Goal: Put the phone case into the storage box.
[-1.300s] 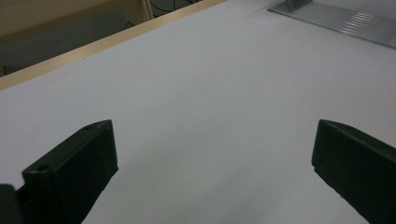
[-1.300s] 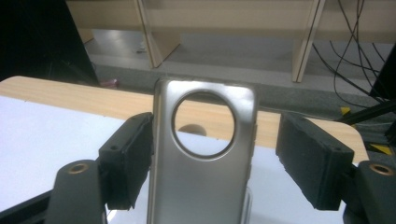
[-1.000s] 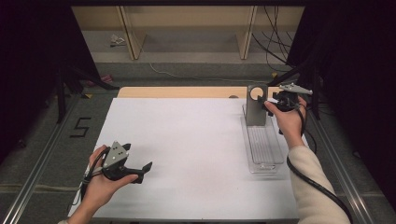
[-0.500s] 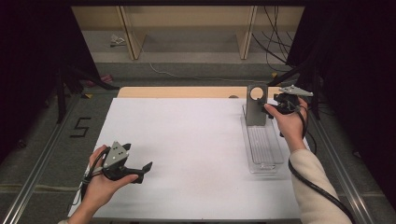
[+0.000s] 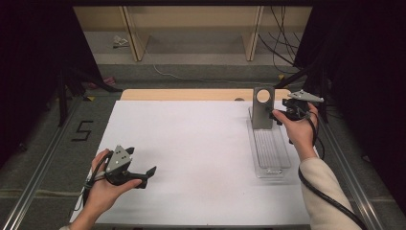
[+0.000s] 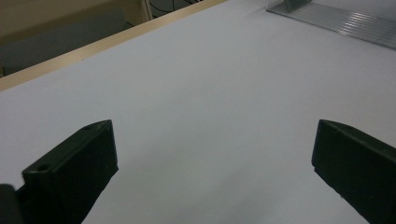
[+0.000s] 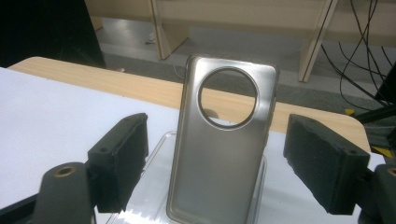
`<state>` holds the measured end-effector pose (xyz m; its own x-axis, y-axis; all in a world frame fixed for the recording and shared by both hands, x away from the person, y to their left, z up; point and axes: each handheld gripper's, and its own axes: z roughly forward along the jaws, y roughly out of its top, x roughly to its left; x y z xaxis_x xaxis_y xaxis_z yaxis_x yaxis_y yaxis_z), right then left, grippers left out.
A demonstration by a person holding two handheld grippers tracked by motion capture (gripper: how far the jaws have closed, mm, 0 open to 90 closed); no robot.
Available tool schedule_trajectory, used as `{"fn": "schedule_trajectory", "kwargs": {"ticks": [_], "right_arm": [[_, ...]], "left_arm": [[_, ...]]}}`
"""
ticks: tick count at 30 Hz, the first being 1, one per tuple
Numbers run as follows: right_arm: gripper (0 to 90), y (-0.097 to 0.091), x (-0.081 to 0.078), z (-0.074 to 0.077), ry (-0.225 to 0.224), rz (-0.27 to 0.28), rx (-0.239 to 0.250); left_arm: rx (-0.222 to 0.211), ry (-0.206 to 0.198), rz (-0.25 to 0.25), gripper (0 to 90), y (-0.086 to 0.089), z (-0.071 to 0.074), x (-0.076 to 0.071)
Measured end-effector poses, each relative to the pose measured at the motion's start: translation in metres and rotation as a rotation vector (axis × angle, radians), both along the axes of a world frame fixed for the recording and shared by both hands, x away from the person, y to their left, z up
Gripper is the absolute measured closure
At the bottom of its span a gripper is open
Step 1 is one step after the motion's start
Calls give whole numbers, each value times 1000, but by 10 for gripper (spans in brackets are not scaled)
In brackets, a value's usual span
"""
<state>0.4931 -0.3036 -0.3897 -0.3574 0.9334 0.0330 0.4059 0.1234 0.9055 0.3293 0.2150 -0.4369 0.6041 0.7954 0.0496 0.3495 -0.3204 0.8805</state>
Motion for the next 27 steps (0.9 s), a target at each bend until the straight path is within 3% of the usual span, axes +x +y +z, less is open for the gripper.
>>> {"fn": "schedule_trajectory", "kwargs": {"ticks": [27], "right_arm": [[227, 3, -35, -1, -5, 80, -19]], "left_arm": [[8, 3, -8, 0, -1, 0, 0]]}}
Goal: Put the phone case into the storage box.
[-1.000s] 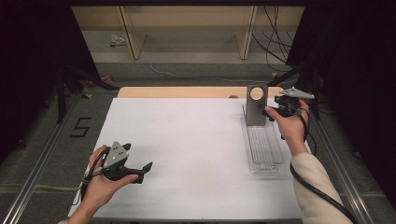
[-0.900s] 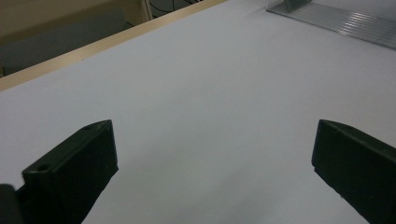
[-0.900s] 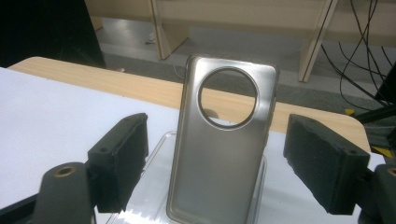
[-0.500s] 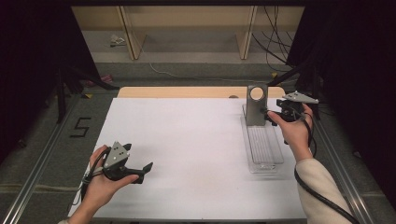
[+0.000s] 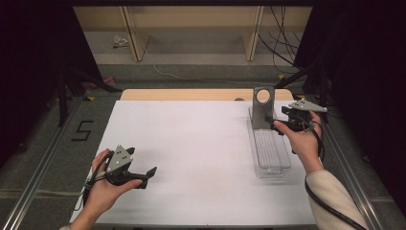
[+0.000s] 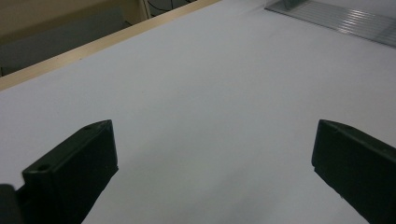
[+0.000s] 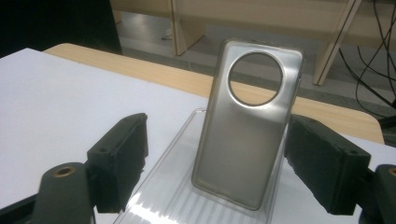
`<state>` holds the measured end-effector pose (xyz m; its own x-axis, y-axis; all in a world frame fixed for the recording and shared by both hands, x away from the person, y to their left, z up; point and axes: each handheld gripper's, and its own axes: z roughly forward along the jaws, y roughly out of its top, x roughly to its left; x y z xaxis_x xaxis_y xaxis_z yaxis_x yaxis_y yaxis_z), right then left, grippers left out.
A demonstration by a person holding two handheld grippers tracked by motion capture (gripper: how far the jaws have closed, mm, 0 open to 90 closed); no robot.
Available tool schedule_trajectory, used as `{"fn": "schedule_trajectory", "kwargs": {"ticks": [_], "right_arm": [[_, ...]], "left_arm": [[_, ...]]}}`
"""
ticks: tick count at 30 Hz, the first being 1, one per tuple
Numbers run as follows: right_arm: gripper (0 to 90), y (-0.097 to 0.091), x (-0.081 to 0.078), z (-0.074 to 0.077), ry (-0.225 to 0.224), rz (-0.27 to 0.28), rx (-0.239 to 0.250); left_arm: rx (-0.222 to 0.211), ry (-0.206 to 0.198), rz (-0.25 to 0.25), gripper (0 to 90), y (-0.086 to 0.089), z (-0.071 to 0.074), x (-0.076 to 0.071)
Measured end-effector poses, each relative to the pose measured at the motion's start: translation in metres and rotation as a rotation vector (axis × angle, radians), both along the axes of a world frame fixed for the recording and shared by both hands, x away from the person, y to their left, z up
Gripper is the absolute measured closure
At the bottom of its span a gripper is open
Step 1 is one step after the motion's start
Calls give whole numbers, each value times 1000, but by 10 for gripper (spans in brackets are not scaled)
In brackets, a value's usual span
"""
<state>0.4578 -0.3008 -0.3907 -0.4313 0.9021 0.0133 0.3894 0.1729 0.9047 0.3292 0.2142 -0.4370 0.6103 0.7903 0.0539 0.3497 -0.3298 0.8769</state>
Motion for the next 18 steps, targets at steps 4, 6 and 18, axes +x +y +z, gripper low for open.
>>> {"fn": "schedule_trajectory", "kwargs": {"ticks": [4, 6, 18], "right_arm": [[228, 1, -5, 2, -7, 11, -2], [228, 2, -8, 2, -9, 16, 5], [230, 4, -23, 4, -16, 52, 11]], "left_arm": [[2, -1, -2, 0, 0, 0, 0], [2, -1, -3, 0, 0, 0, 0], [2, -3, -7, 0, -1, 1, 0]]}}
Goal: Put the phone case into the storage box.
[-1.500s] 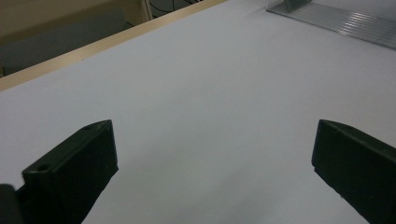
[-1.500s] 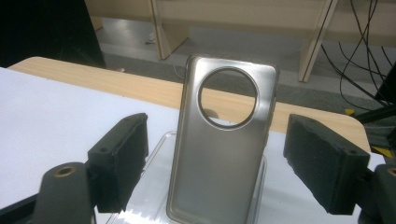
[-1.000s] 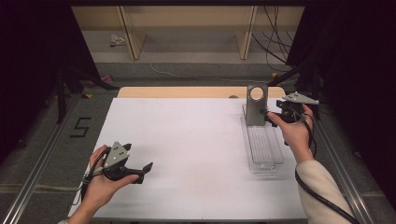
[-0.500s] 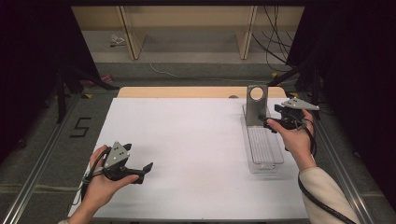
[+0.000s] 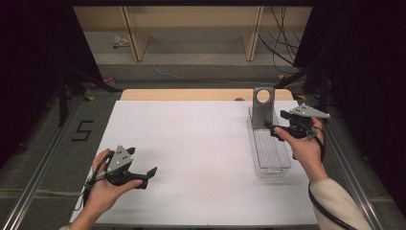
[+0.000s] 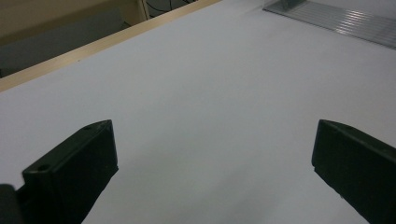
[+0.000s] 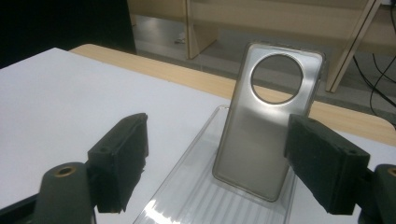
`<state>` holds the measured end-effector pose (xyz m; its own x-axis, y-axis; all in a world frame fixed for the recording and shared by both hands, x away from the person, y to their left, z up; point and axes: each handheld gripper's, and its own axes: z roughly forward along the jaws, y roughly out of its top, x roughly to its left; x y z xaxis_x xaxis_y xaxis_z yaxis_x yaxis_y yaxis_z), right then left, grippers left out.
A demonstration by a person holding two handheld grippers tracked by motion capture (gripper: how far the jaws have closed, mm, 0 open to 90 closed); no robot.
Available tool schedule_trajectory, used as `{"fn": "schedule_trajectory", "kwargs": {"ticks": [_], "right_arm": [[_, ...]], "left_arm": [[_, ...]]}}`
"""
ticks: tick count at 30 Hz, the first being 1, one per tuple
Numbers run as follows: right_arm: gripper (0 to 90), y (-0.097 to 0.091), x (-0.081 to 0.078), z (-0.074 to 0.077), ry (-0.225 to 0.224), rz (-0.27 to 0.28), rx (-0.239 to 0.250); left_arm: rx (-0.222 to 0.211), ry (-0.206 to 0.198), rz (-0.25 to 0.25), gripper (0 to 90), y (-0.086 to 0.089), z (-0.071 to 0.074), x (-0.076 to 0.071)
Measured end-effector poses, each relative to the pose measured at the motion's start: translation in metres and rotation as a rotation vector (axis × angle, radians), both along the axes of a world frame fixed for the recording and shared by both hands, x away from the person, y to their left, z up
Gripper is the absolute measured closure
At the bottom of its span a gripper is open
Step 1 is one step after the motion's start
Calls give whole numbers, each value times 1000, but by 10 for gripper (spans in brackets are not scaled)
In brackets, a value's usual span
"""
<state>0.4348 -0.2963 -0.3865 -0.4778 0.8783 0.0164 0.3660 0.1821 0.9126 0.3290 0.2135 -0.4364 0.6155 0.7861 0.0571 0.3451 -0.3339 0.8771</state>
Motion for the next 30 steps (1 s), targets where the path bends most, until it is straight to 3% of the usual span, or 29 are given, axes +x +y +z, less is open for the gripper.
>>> {"fn": "schedule_trajectory", "kwargs": {"ticks": [30], "right_arm": [[229, 3, -33, -5, -15, 92, -11]], "left_arm": [[-4, -3, -7, 0, -1, 0, -1]]}}
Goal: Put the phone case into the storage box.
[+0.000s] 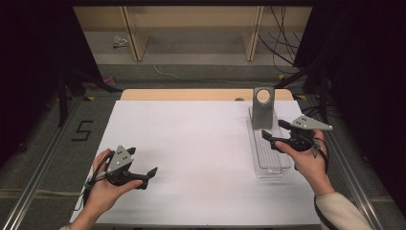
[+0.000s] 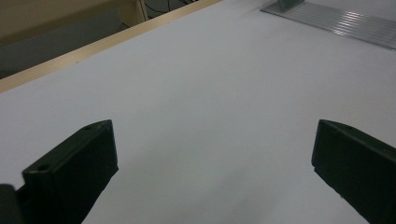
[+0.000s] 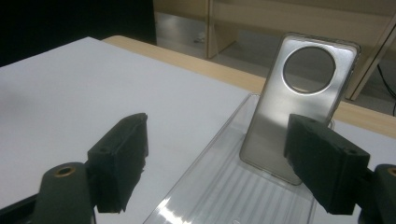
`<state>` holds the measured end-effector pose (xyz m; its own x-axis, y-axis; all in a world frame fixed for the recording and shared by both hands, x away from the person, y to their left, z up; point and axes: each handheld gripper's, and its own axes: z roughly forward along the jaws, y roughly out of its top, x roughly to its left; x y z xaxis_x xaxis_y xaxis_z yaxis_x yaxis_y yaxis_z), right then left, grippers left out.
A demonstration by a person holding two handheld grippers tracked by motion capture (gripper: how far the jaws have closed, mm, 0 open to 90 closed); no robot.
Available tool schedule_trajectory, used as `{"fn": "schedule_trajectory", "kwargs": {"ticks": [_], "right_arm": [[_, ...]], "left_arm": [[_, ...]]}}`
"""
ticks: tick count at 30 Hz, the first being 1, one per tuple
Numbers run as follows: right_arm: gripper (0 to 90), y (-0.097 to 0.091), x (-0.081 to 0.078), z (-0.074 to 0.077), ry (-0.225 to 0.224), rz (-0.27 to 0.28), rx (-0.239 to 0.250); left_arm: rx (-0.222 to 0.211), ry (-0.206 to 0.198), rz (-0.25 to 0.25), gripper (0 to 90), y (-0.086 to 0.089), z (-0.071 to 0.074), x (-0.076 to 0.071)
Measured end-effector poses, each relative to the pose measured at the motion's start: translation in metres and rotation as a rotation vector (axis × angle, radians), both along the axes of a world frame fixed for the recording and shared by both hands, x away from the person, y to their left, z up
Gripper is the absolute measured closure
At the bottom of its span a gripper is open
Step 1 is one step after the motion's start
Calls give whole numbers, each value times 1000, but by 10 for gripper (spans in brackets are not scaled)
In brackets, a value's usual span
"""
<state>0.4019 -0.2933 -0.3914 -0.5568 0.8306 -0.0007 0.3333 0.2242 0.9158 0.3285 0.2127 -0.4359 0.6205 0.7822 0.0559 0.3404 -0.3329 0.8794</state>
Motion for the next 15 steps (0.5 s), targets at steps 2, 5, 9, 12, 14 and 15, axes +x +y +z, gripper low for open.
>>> {"fn": "schedule_trajectory", "kwargs": {"ticks": [2, 5, 9, 12, 14, 15], "right_arm": [[228, 0, -2, 0, -2, 3, 2], [227, -1, -4, -1, 0, 9, 9], [226, -1, -8, -4, 1, 19, 8], [226, -1, -12, -5, 2, 27, 9], [226, -1, -14, -5, -1, 31, 7], [226, -1, -15, -5, -4, 35, 6]], "left_arm": [[-1, 1, -1, 0, 0, 0, 0], [0, 0, -1, 0, 0, 0, 0], [-1, 1, -4, 0, 0, 0, 0], [-1, 1, -6, 0, 0, 0, 0], [-1, 1, -6, 0, 0, 0, 0], [-1, 1, -6, 0, 0, 0, 0]]}}
